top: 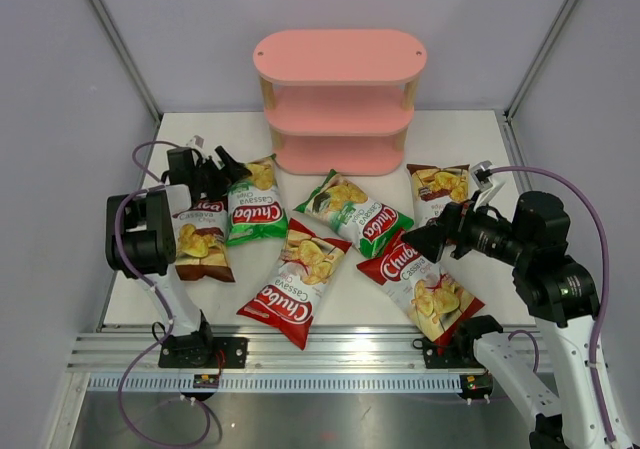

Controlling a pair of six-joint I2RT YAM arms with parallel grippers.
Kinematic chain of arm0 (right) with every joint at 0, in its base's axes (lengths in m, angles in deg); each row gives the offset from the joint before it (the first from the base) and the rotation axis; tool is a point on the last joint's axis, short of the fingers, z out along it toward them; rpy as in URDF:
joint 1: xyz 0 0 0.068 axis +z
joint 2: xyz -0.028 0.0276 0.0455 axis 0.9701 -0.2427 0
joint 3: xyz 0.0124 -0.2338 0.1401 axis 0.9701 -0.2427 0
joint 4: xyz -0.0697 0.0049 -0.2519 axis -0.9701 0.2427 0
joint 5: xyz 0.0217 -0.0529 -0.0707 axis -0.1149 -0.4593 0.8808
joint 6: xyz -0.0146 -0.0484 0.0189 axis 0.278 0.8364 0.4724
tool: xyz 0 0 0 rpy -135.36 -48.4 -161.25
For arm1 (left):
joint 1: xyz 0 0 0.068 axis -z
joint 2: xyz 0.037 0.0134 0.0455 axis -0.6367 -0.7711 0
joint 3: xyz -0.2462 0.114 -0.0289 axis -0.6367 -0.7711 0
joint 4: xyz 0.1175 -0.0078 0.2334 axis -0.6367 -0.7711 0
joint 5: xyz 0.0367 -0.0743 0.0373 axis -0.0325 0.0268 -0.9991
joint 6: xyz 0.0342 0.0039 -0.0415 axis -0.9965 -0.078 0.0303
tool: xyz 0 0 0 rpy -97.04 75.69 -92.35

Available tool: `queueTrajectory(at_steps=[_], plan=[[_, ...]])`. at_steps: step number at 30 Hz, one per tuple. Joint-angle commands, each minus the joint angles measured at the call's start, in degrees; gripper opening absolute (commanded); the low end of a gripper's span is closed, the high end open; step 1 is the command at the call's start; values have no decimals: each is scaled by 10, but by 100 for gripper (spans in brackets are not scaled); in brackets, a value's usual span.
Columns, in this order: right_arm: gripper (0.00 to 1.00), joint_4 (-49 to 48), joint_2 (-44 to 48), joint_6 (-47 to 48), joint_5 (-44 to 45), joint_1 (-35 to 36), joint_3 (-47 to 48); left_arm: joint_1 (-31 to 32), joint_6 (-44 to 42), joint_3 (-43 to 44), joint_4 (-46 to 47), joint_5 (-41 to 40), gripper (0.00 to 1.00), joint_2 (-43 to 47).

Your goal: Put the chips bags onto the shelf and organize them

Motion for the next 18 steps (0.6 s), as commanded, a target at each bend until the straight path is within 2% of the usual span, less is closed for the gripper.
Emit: queueTrajectory(at_steps=[1, 2, 4, 5, 7, 12, 15, 16, 18], plan=[[99, -31, 7, 0, -34, 1, 8, 1, 19, -3, 50, 40, 97, -16], [99, -33, 9, -2, -35, 1, 8, 1, 19, -1, 46, 35, 97, -16], [99, -39, 13, -5, -37, 1, 8, 6, 20, 9, 30, 31, 89, -23], [99, -42, 13, -7, -37, 1, 7, 7, 23, 10, 27, 33, 84, -26], [99, -51, 17, -12, -37, 1, 4, 7, 34, -8, 33, 13, 67, -17], [99, -54, 15, -19, -19, 1, -4, 6, 61, -60, 93, -18, 50, 42], [100, -60, 9, -25, 14, 1, -12, 6, 92, -83, 120, -26, 25, 71], [99, -65, 6, -27, 14, 1, -16, 7, 99, -86, 123, -29, 21, 77], [100, -83, -2, -42, 10, 1, -24, 6, 122, -94, 139, -28, 19, 91]])
